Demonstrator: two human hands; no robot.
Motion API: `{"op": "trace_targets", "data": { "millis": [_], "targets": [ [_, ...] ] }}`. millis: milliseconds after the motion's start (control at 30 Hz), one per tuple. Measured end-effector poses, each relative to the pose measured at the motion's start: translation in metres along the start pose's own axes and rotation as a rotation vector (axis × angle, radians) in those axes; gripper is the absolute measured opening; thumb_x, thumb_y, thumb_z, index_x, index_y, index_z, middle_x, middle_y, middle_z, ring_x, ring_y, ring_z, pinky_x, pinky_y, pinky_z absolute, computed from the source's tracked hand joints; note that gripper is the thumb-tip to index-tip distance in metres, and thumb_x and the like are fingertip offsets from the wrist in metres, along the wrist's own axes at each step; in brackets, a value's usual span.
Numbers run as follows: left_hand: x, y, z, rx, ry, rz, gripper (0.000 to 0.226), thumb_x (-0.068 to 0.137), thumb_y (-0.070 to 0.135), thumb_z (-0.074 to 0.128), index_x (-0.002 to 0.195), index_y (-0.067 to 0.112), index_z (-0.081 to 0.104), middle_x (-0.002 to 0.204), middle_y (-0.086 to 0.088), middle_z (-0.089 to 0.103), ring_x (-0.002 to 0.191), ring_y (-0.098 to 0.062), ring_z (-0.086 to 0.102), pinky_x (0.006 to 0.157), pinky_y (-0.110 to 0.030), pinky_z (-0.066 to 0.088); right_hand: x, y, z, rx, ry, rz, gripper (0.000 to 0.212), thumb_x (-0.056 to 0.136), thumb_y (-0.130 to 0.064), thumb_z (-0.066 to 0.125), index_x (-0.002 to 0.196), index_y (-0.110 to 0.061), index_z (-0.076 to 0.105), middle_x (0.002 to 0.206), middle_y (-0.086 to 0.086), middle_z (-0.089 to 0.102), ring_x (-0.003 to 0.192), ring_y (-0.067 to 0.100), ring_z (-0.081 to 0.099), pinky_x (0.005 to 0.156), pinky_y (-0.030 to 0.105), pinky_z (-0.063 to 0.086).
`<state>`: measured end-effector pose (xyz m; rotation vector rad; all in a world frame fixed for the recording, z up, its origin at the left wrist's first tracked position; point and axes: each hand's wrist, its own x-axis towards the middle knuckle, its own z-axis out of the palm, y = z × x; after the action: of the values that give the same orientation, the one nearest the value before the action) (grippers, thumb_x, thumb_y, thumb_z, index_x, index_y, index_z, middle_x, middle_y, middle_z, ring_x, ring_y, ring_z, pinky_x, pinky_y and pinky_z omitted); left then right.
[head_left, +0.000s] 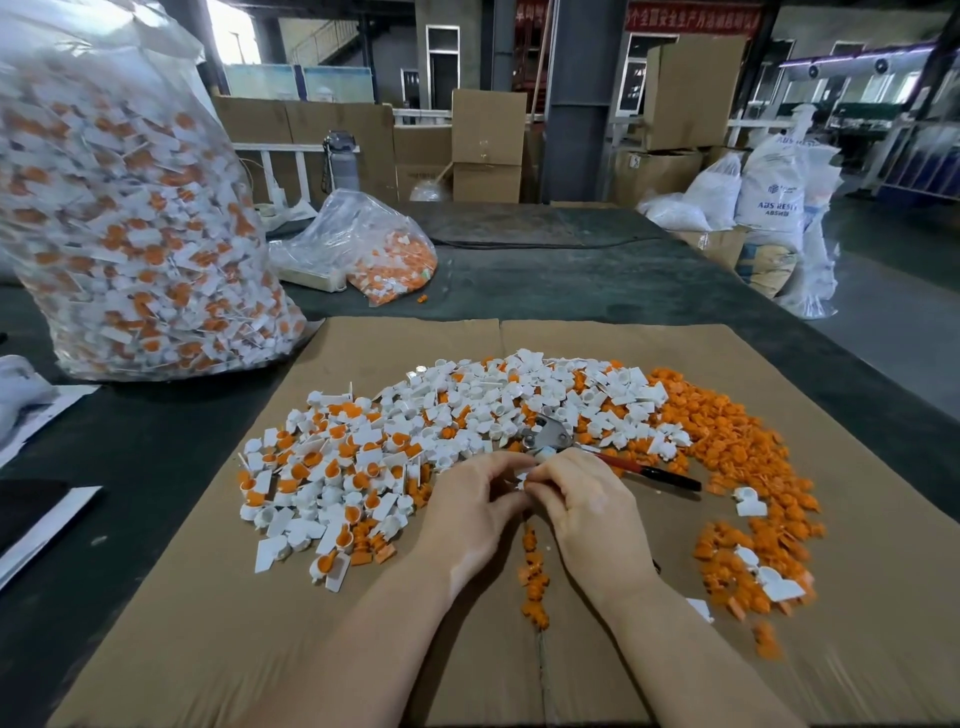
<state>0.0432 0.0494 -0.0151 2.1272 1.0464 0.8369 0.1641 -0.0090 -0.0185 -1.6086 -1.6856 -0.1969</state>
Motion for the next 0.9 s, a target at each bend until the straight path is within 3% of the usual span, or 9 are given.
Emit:
{"op": "trace_targets", "data": {
  "millis": [100,300,400,533,733,900],
  "targets": [
    [-0.0011,0.0012,0.0011,0.059,0.005,0.015,0.031,0.087,0.022,0.065,0.117,0.026,0.063,0.112,0.009,0.064,0.104,-0.005,0.057,0.094,-0.023,0.045,-0.0002,-0.0012,0.0007,-0.010,0.014,-0.013,0.013,0.072,0.001,0.075,0.074,-0.006,0.064,0.072,0.004,0.061,0.071,0.022,0.060,0.063,0.030,0.051],
    [-0.0004,-0.0015,0.0017,0.042,0.015,0.012,0.029,0.087,0.021,0.065,0.116,0.024,0.063,0.112,0.008,0.065,0.103,-0.004,0.056,0.091,-0.017,0.043,-0.0006,-0.0011,0.0016,0.016,0.008,0.015,0.007,0.076,-0.001,0.073,0.078,-0.005,0.067,0.074,0.004,0.063,0.074,0.020,0.061,0.068,0.027,0.049],
    [0.0005,-0.0036,0.0009,-0.018,0.030,-0.032,0.032,0.086,0.019,0.067,0.117,0.025,0.063,0.110,0.011,0.064,0.101,-0.001,0.055,0.084,-0.005,0.038,-0.0013,0.0018,-0.0010,0.080,0.012,0.061,0.007,0.081,-0.003,0.069,0.086,-0.007,0.070,0.081,0.002,0.065,0.081,0.015,0.060,0.075,0.024,0.049],
    [0.0019,-0.0044,-0.0001,-0.030,0.029,-0.038,0.033,0.085,0.018,0.067,0.117,0.025,0.063,0.102,0.016,0.060,0.095,0.002,0.052,0.078,0.004,0.034,-0.0017,0.0022,-0.0045,0.126,0.023,0.087,0.010,0.081,-0.001,0.068,0.088,-0.007,0.070,0.082,0.001,0.065,0.081,0.015,0.060,0.074,0.030,0.052],
    [0.0009,-0.0023,-0.0010,-0.026,-0.003,-0.002,0.029,0.086,0.017,0.066,0.113,0.027,0.064,0.102,0.016,0.061,0.097,0.001,0.054,0.077,0.003,0.035,-0.0015,0.0012,-0.0043,0.107,-0.038,0.056,0.008,0.082,-0.004,0.067,0.088,-0.008,0.071,0.085,0.000,0.064,0.086,0.013,0.057,0.078,0.022,0.048],
    [-0.0002,-0.0003,0.0000,0.021,-0.020,0.018,0.027,0.087,0.021,0.064,0.113,0.028,0.062,0.102,0.016,0.060,0.096,-0.001,0.054,0.080,-0.006,0.038,-0.0014,0.0016,-0.0022,0.038,-0.044,0.035,0.010,0.082,-0.004,0.067,0.087,-0.012,0.070,0.085,-0.002,0.064,0.087,0.013,0.058,0.078,0.020,0.046]
  ]
}}
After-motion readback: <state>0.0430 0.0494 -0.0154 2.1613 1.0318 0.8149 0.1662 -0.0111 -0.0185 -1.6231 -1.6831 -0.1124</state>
